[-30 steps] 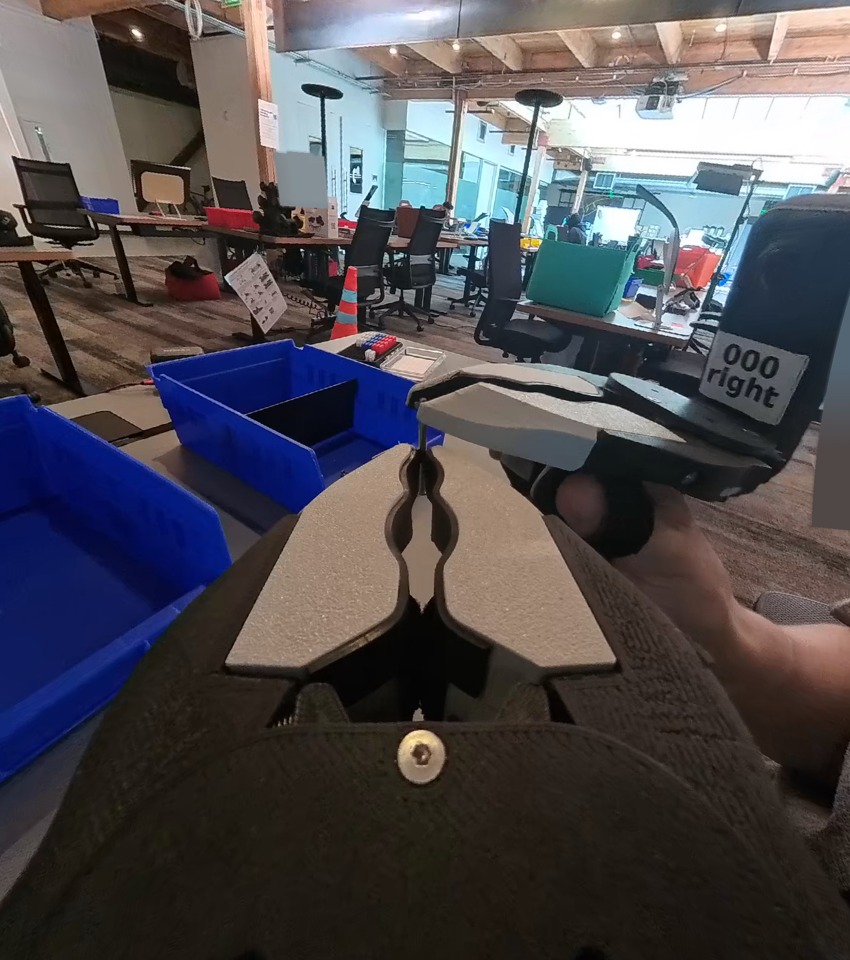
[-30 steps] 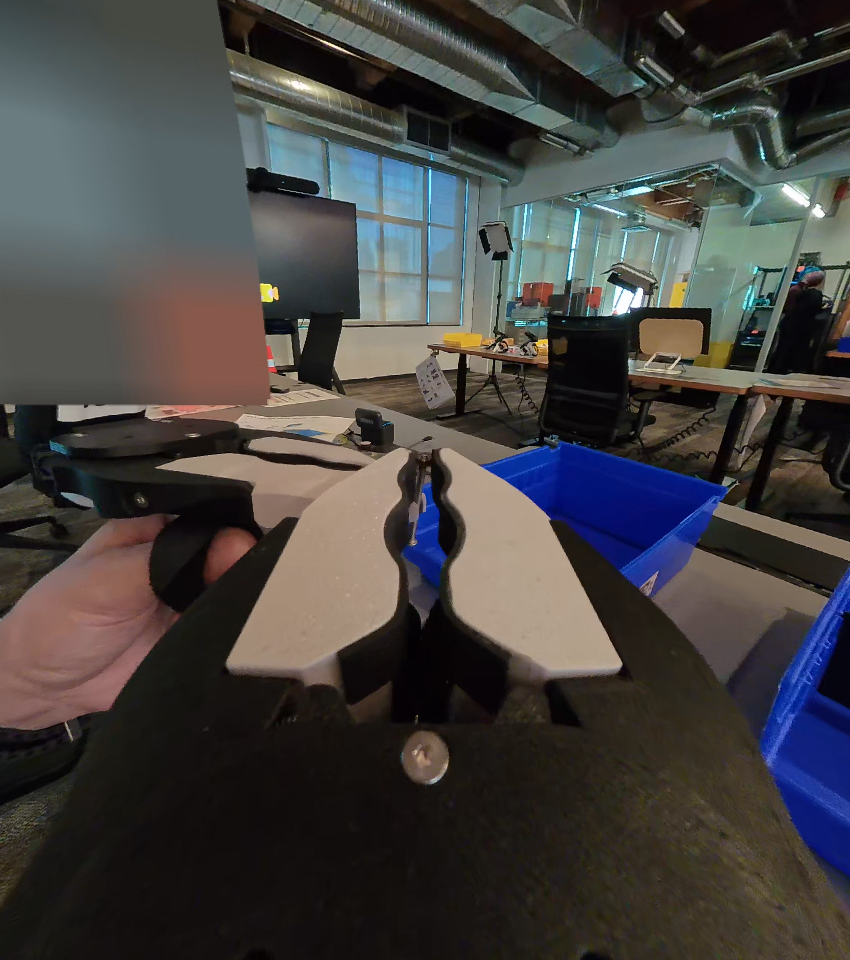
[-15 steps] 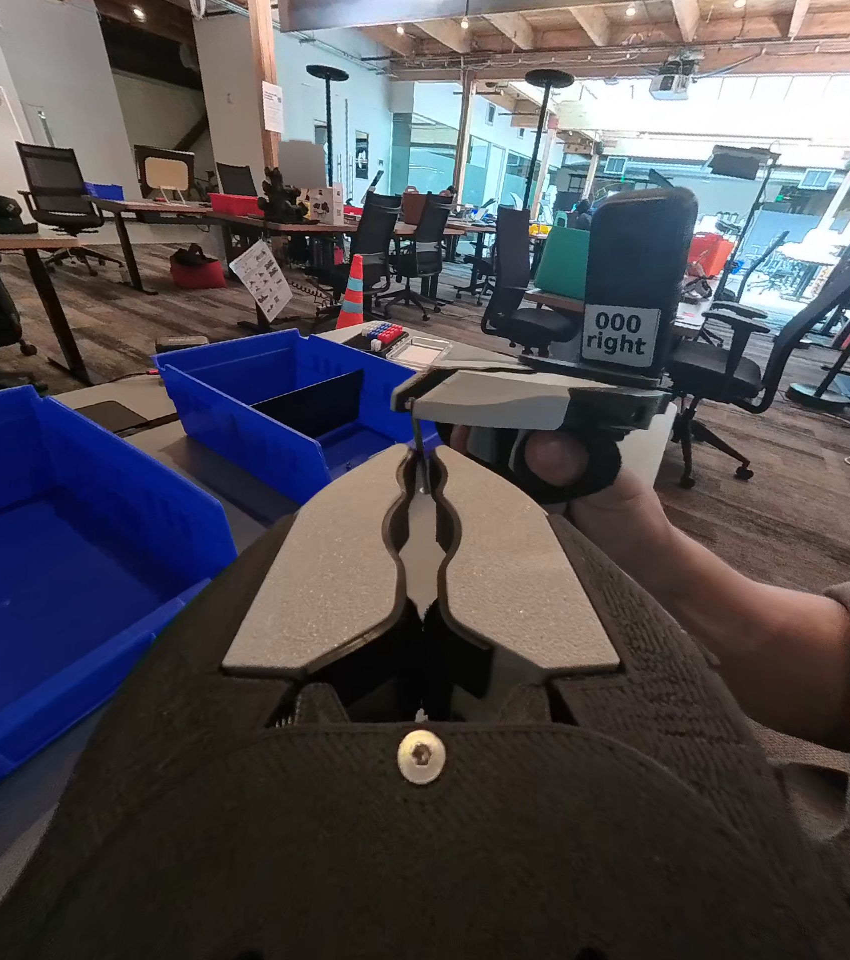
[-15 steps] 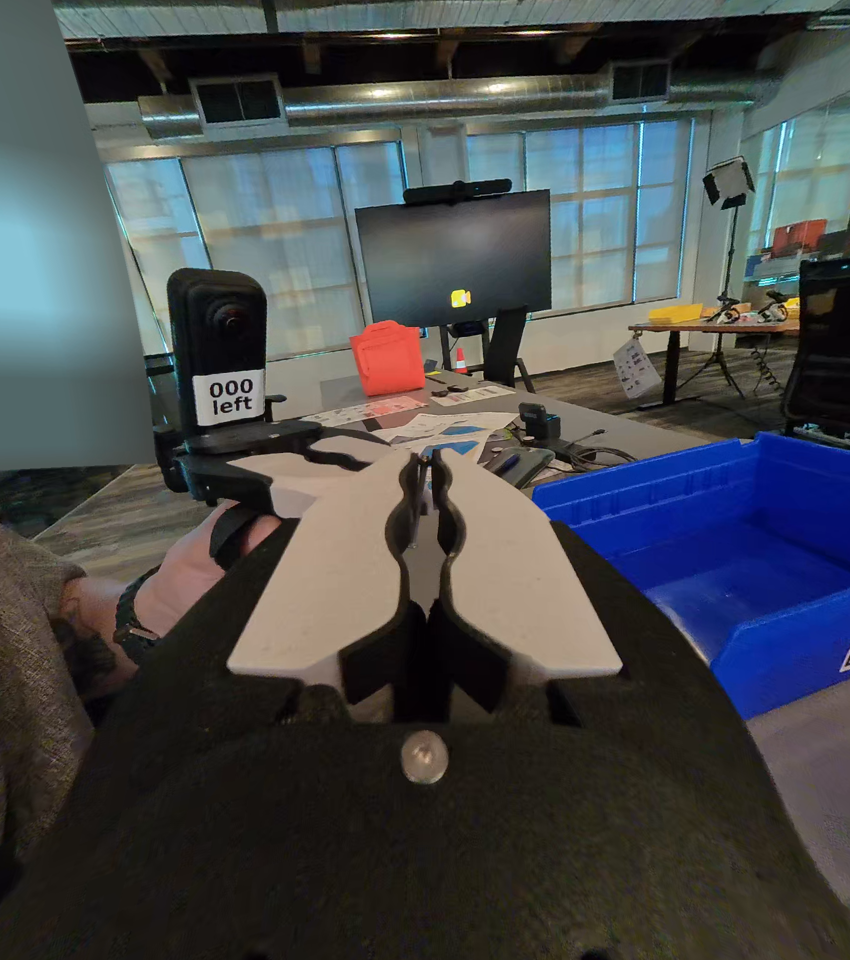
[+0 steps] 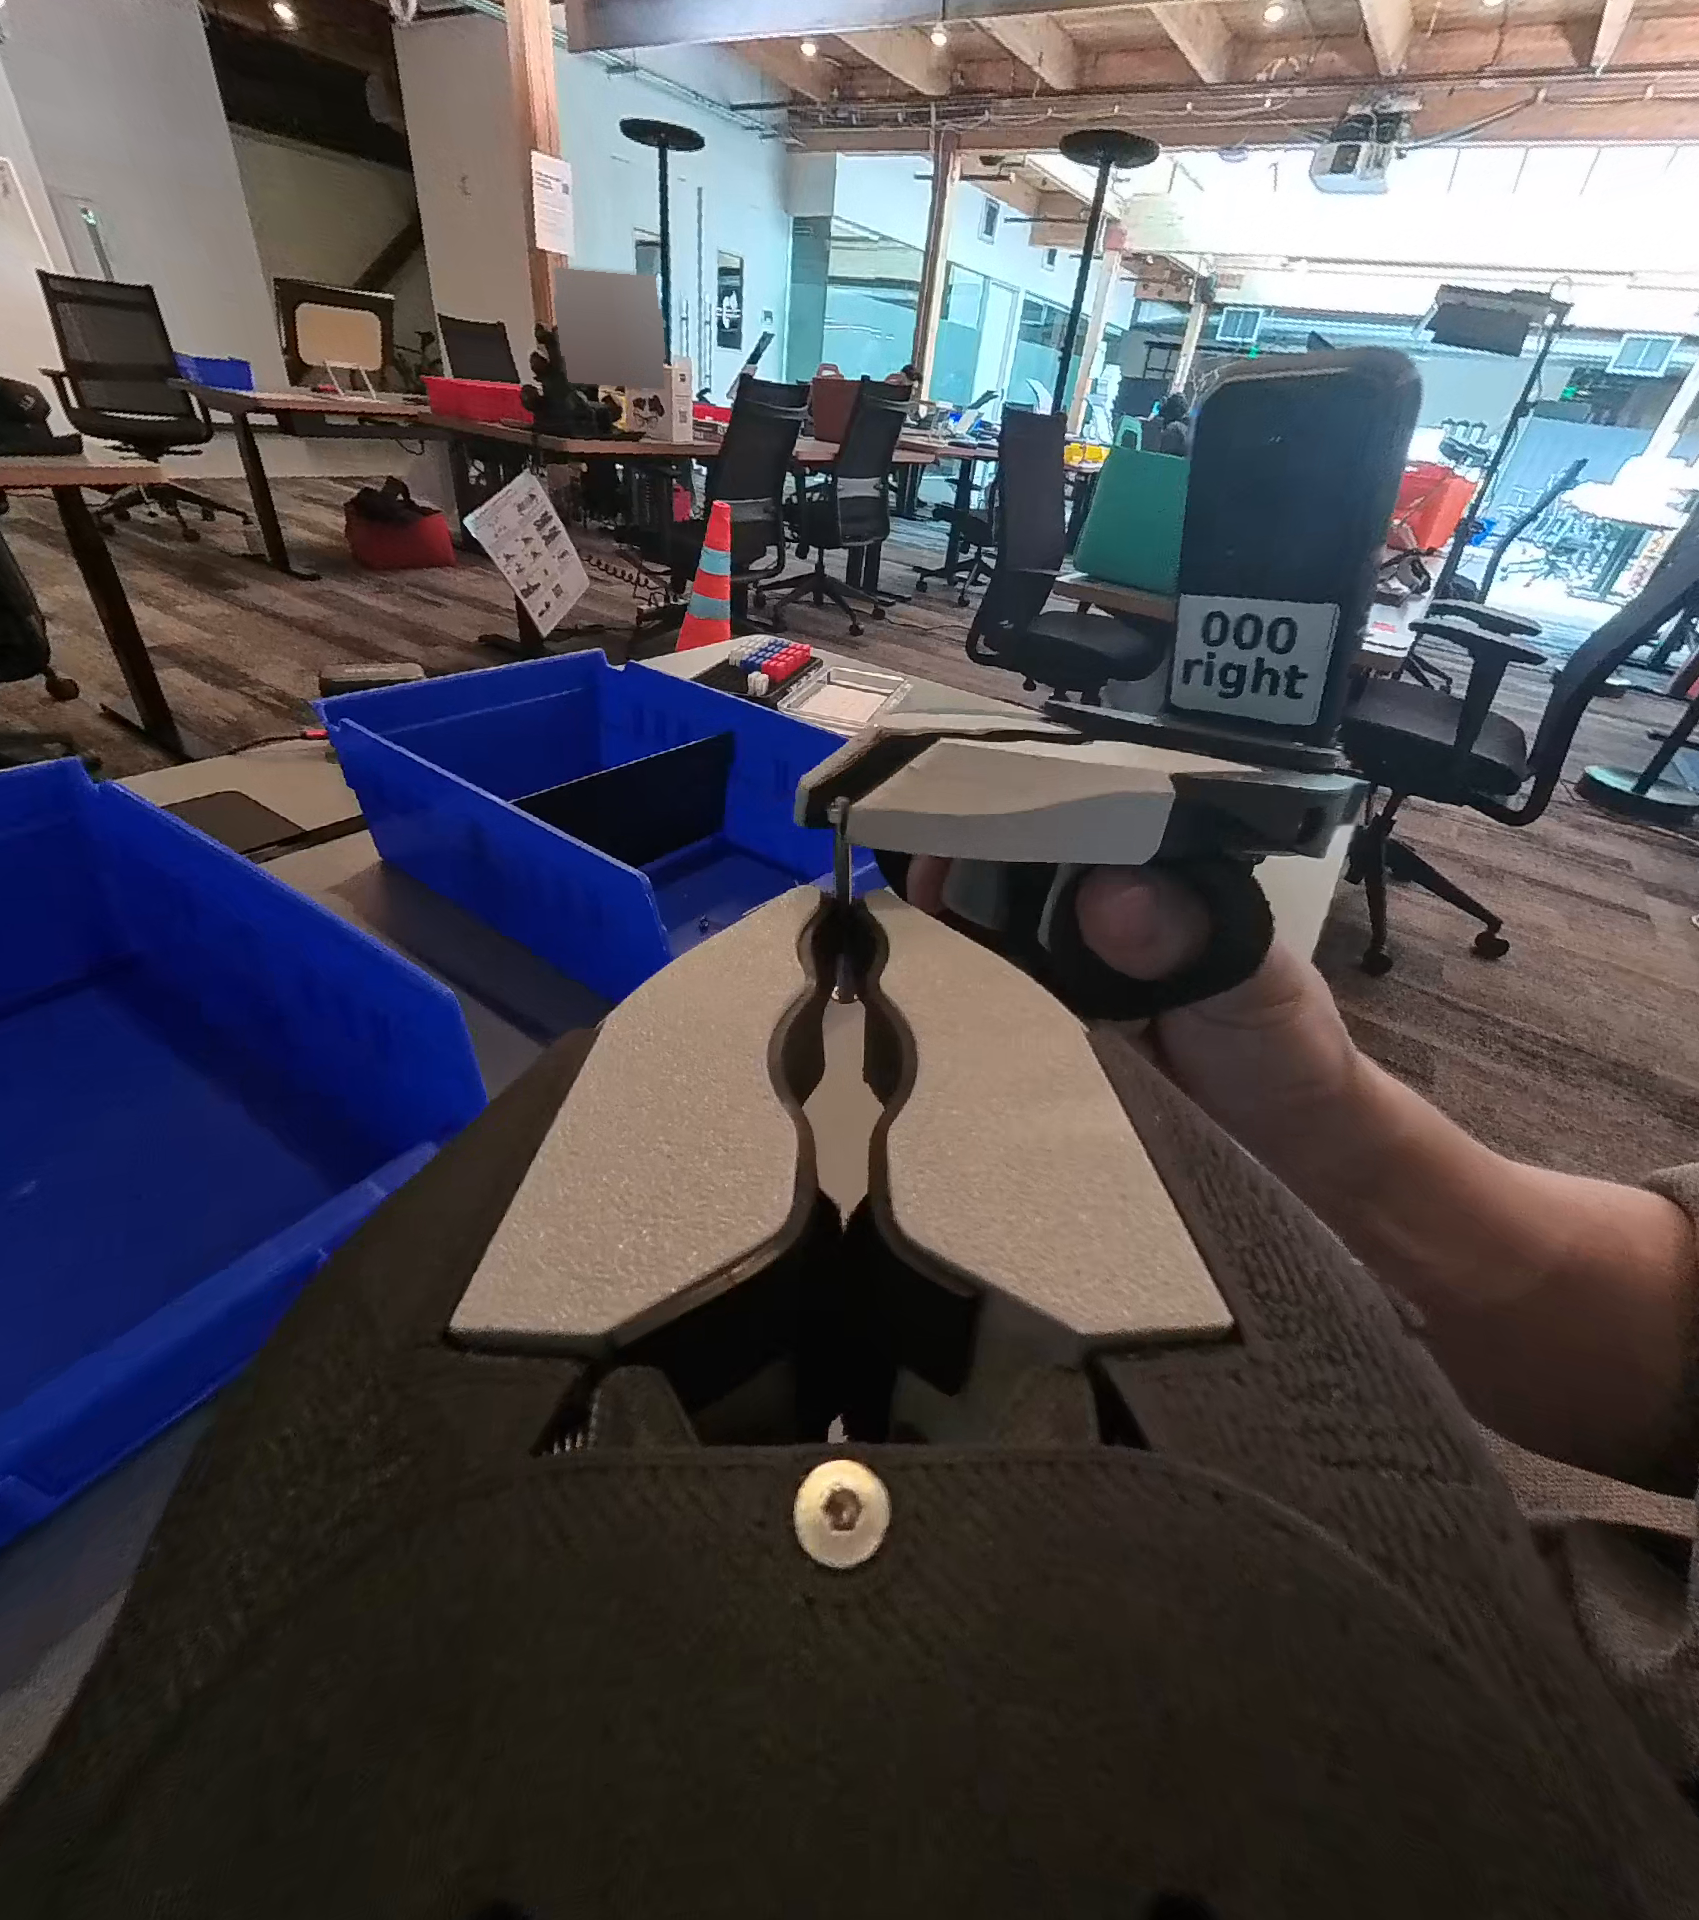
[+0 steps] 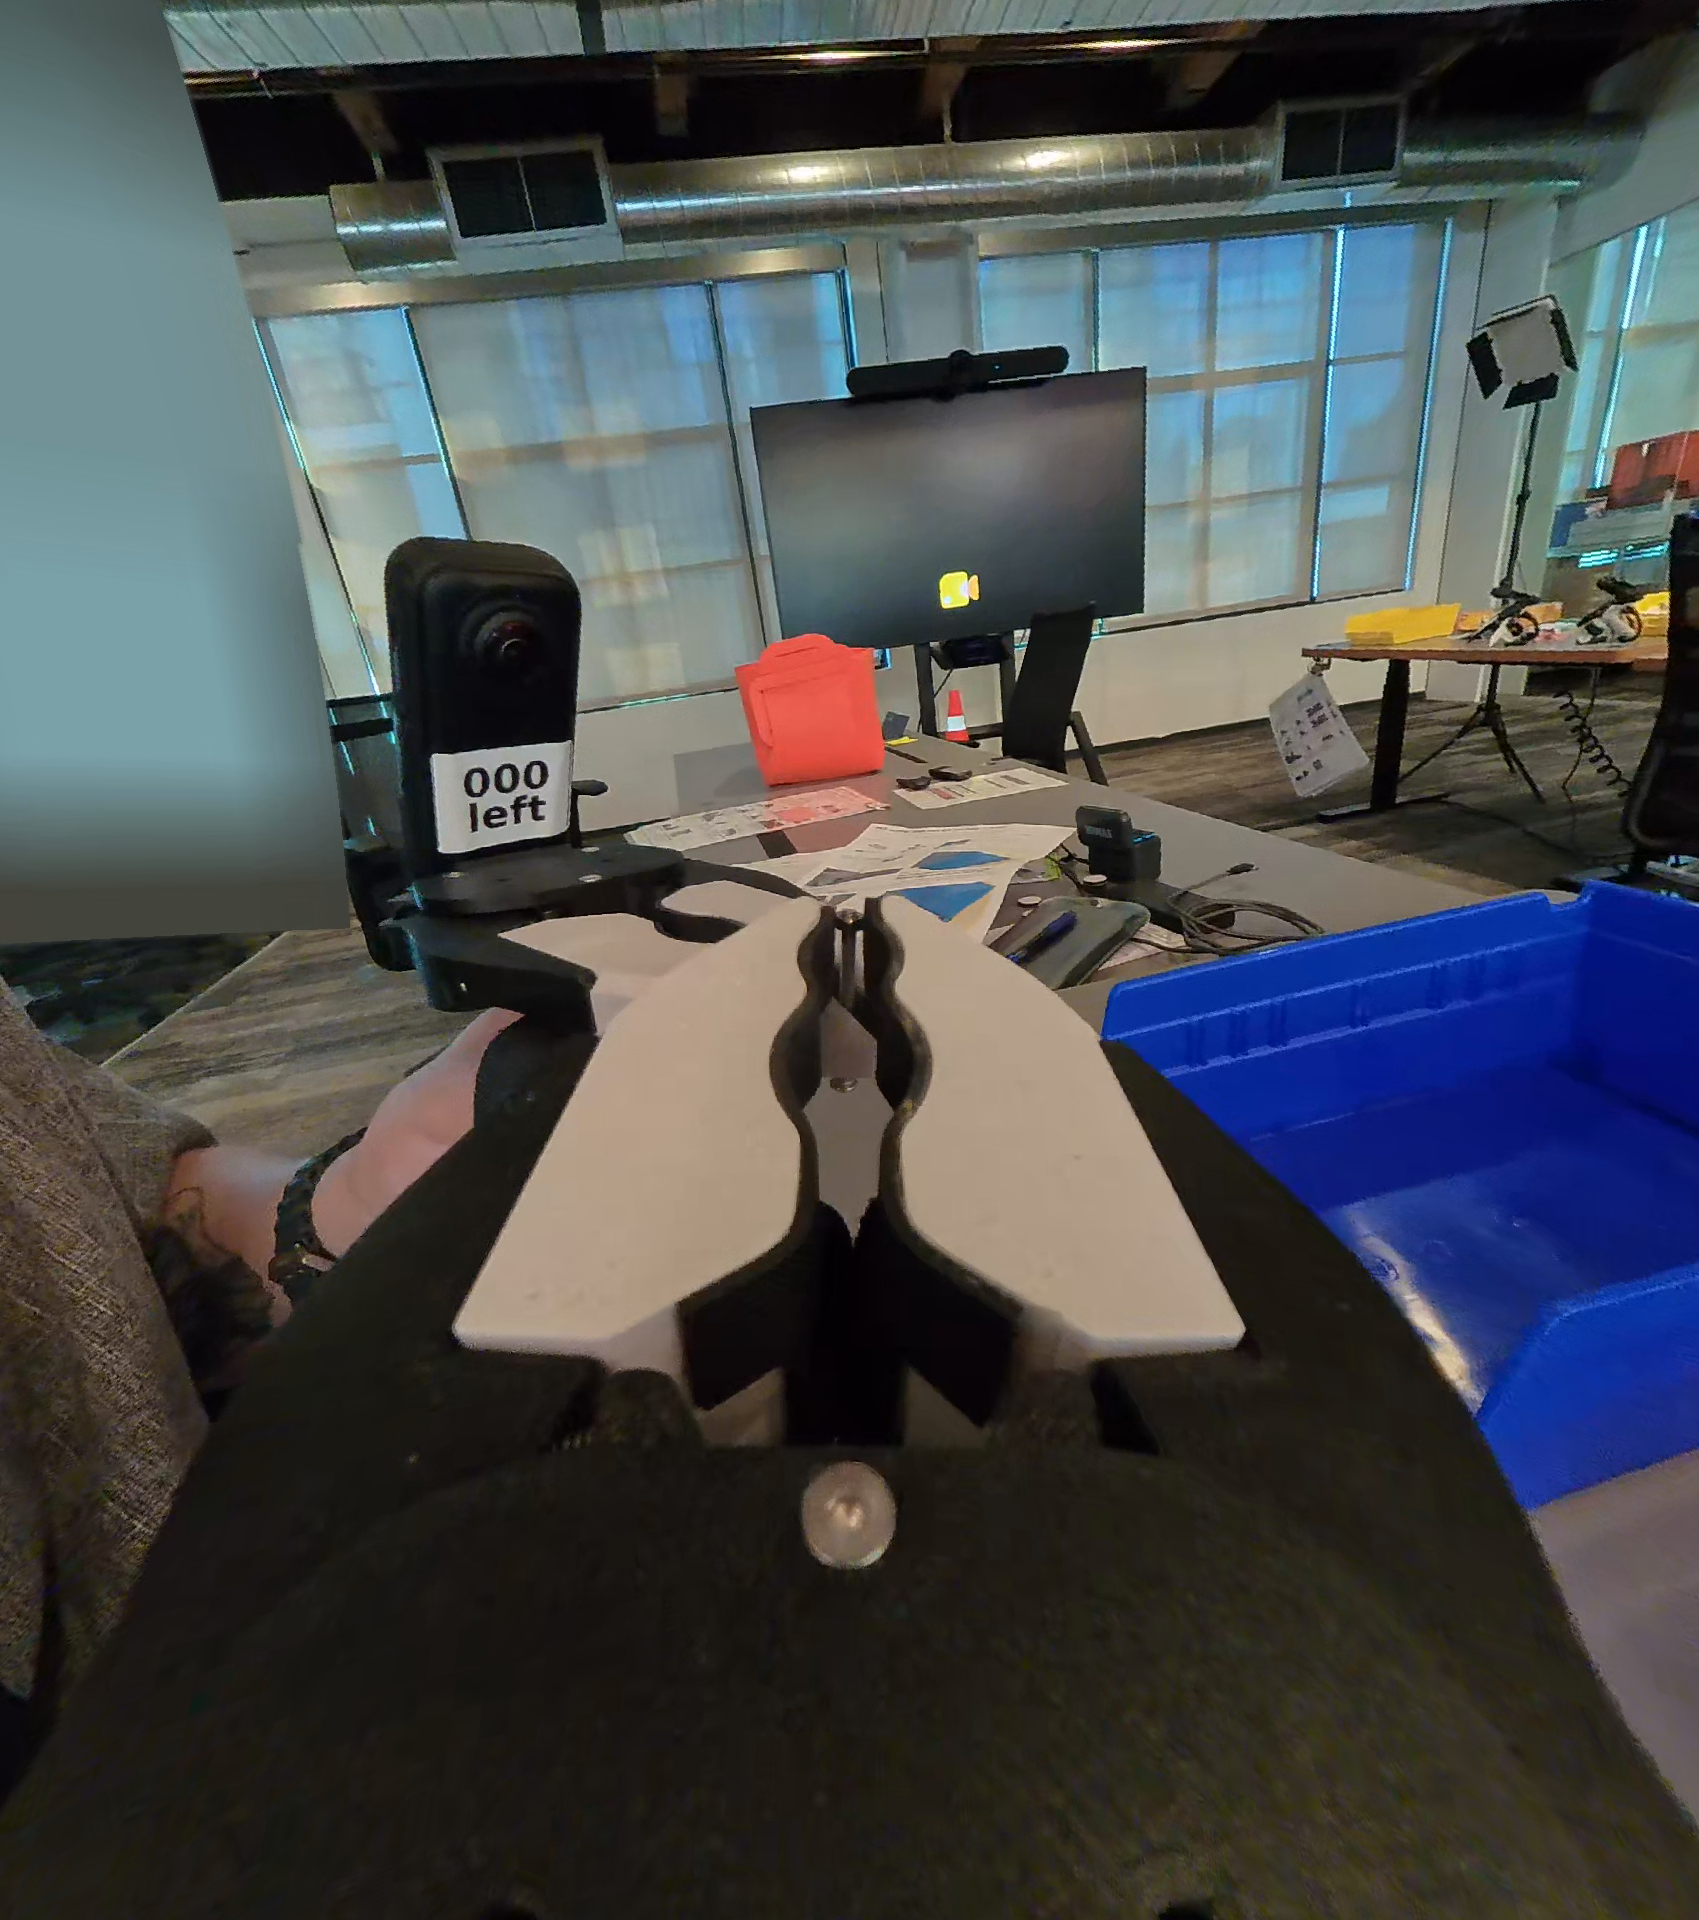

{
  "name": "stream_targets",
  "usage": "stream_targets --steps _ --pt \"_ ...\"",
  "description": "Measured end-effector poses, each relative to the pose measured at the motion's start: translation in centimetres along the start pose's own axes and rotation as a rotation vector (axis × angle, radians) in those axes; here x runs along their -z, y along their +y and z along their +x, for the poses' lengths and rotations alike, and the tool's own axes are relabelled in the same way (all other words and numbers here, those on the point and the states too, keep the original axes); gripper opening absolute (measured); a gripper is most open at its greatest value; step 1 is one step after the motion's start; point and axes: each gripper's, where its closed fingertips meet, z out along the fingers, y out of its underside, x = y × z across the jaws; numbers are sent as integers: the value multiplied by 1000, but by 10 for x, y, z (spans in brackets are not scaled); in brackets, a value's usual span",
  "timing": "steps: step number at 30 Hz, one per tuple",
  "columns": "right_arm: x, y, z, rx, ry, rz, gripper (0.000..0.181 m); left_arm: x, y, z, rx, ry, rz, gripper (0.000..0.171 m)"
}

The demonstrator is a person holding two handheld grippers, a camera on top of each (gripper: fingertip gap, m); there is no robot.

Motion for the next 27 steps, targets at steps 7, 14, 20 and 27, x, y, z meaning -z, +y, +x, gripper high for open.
stream_targets --steps 7,14,20,27 --pt "6 -4 -11 -65 -171 26 4 1 -3 15 44 143 23 2" --pt "32 -8 -32 -295 -840 -29 5 -2 1 43 7 287 -22 2" --pt "36 -16 -26 -322 -912 53 14 -3 2 39 -3 248 -26 2" --pt "33 -10 10 29 33 37 20 -4 5 16 -15 112 -21 2"
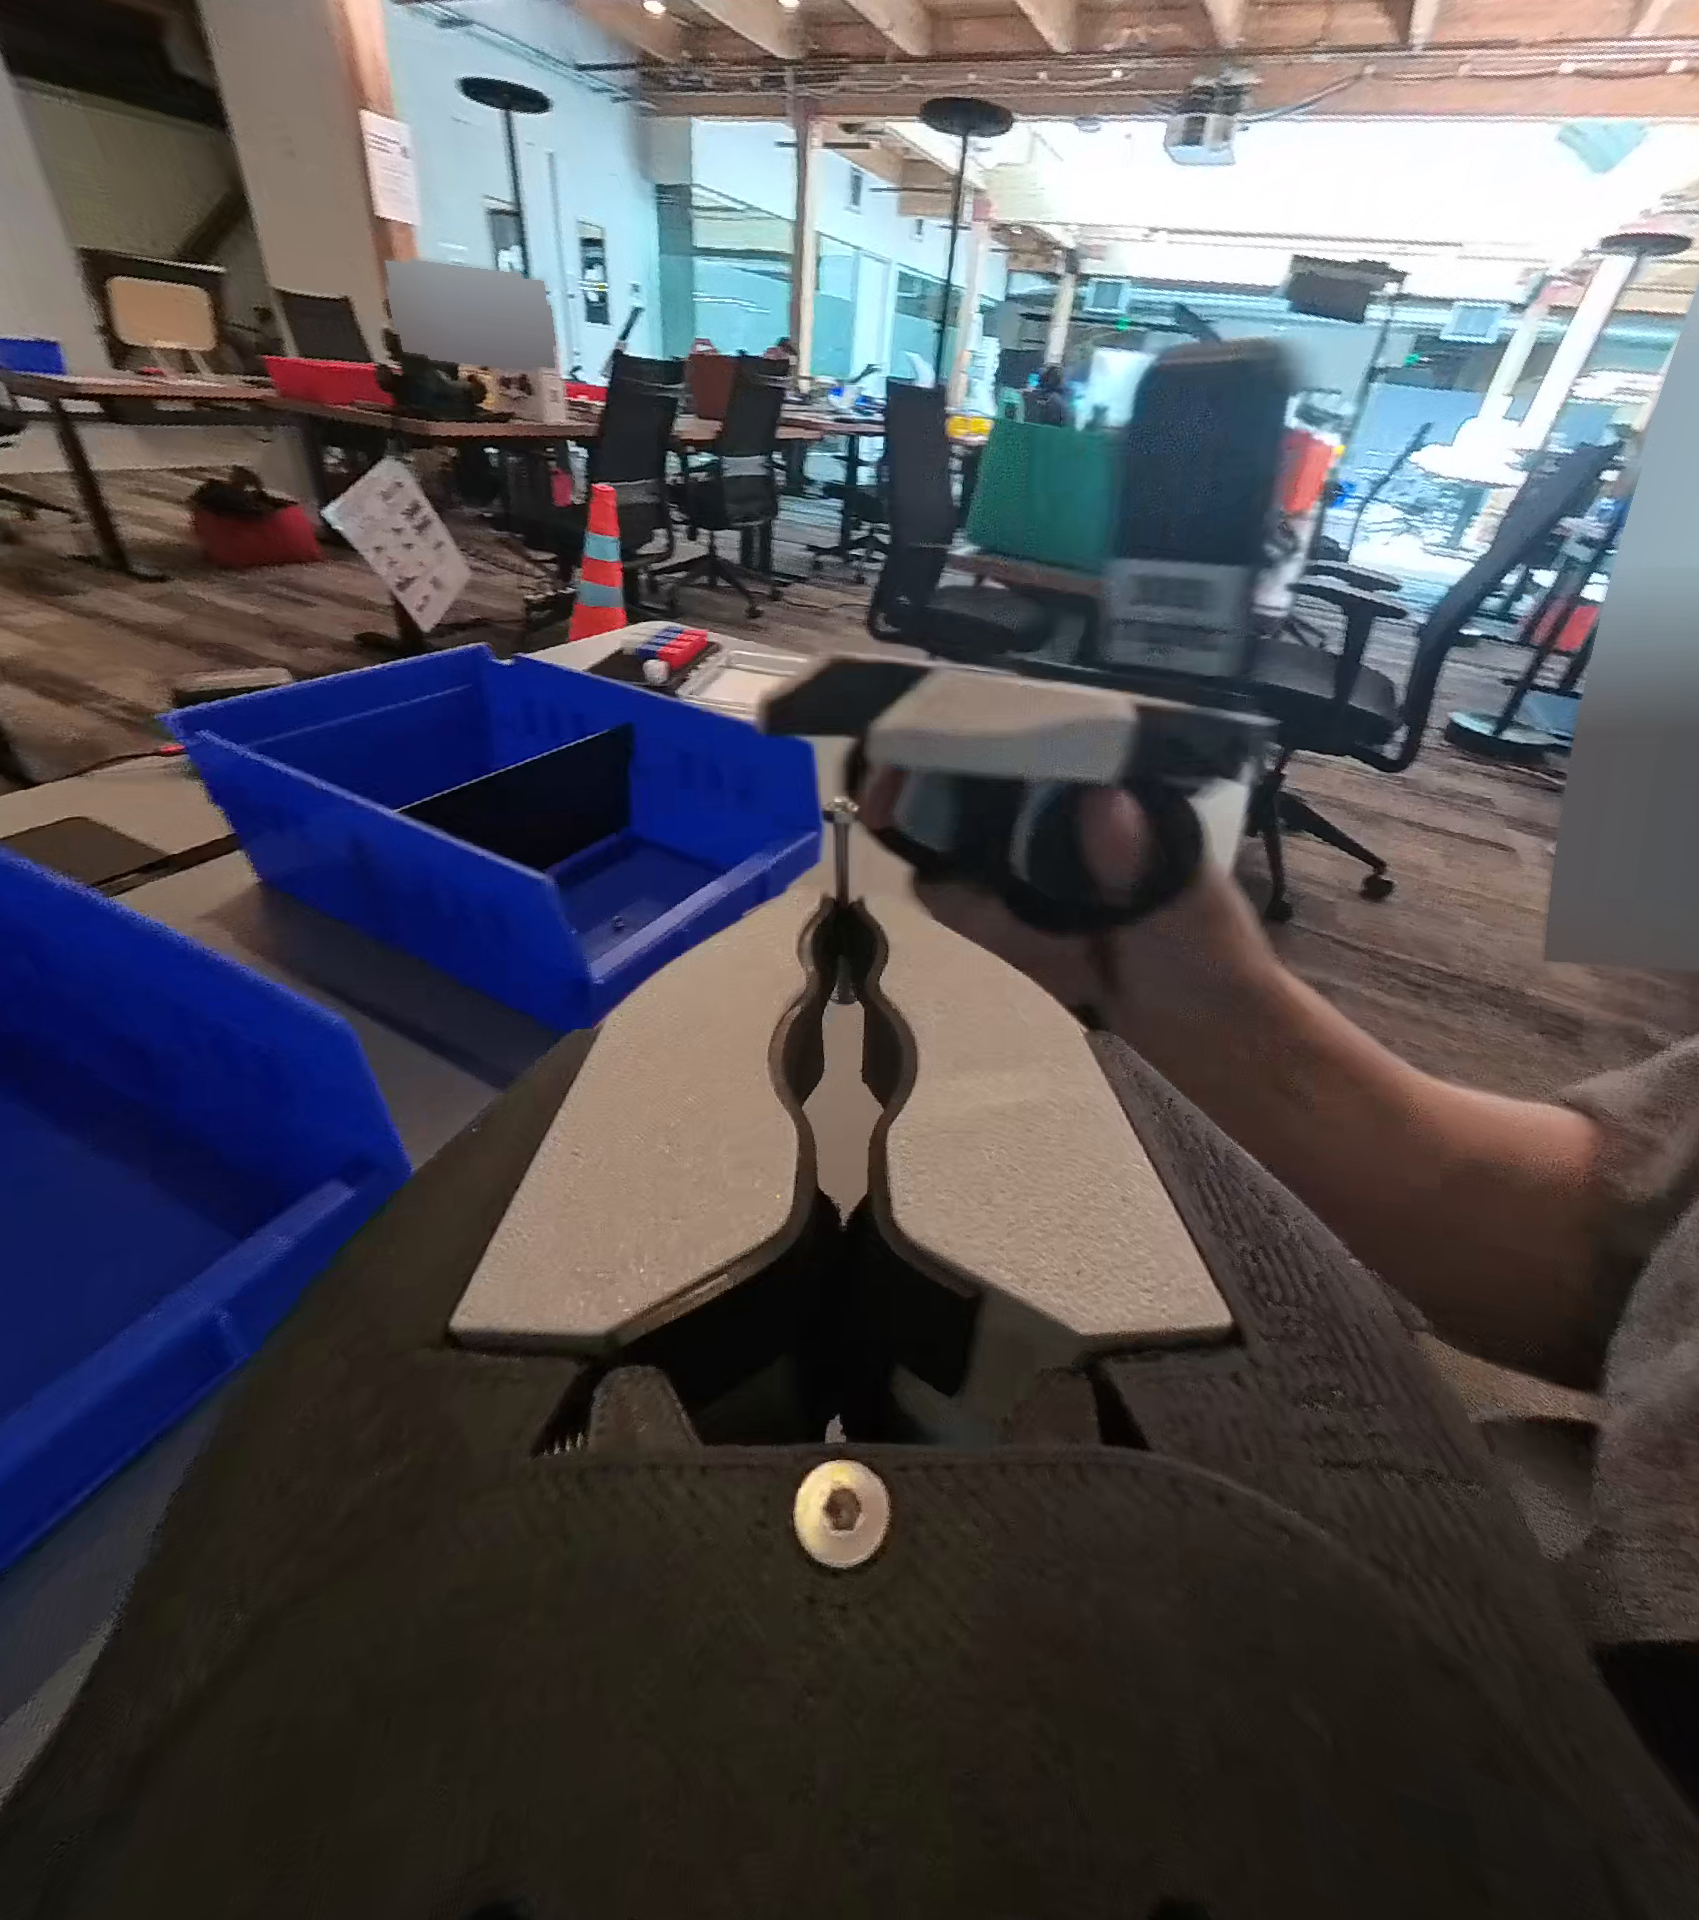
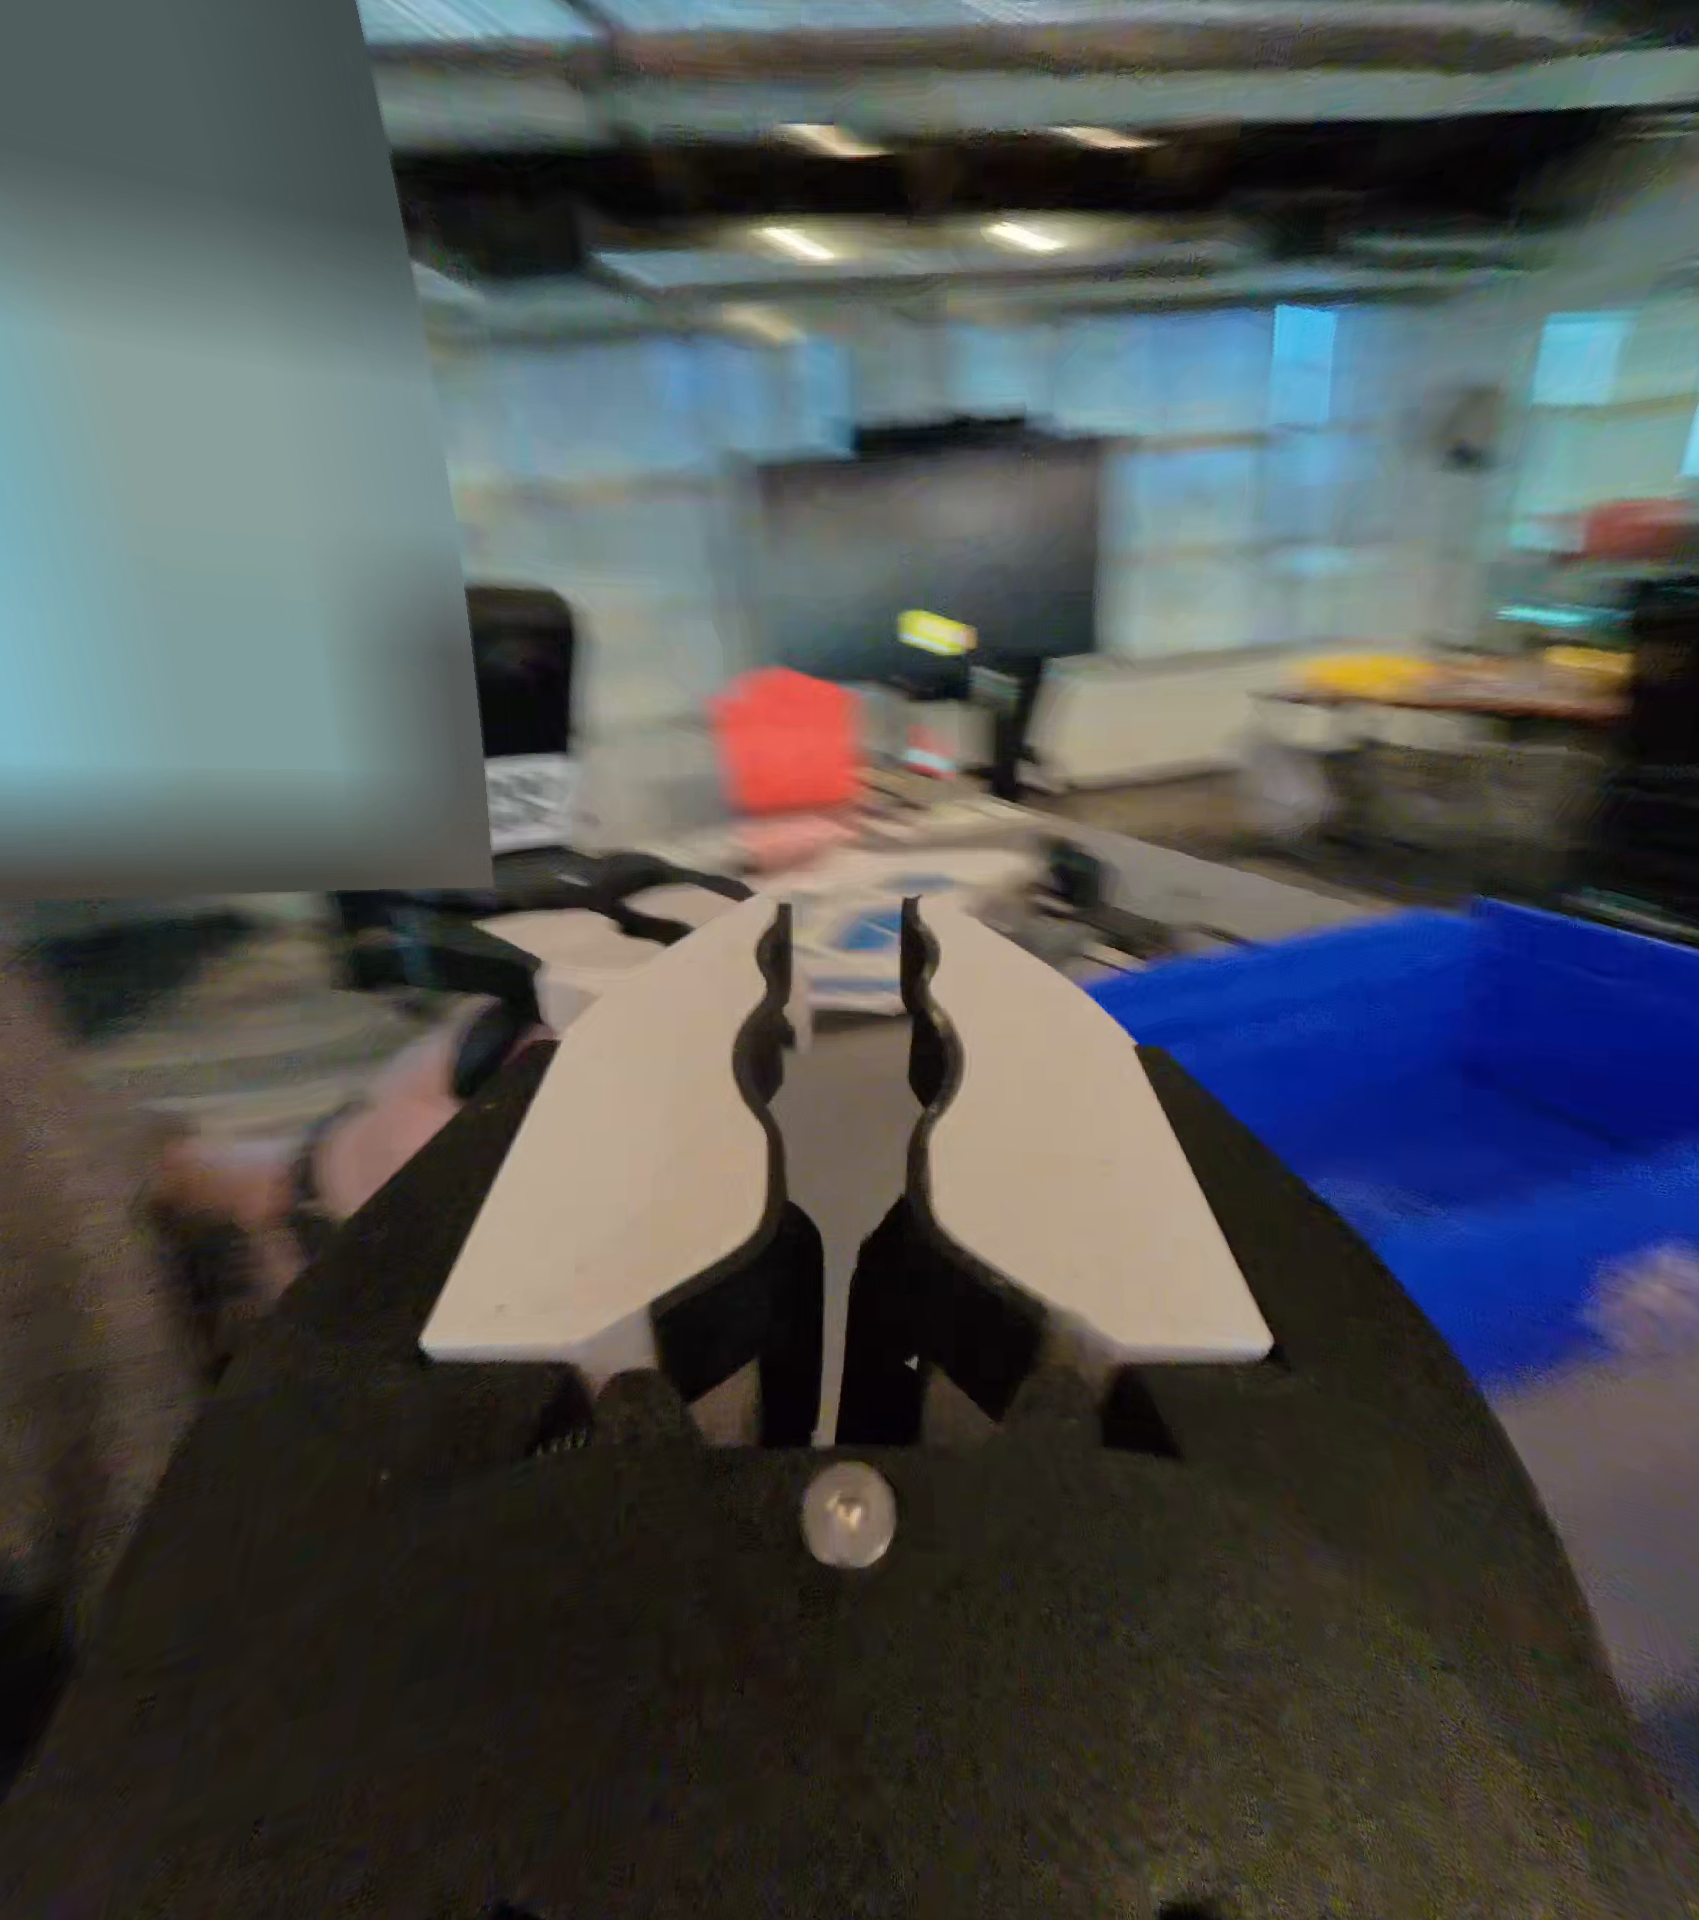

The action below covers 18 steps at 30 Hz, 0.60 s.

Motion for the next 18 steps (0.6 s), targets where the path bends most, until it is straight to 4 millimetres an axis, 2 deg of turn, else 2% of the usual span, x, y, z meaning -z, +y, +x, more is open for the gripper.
stream_targets --steps 3,5,10,18 --pt "-1 9 -4 176 281 -79 23 -1 3 -7 11 -39 6 2" --pt "-5 6 -11 231 338 -61 20 -3 5 -6 6 -45 1 2" --pt "-15 13 -11 235 377 -89 17 -1 1 -5 -35 -75 6 2" --pt "-21 14 -10 212 377 -76 5 1 0 -6 -47 -90 7 2"
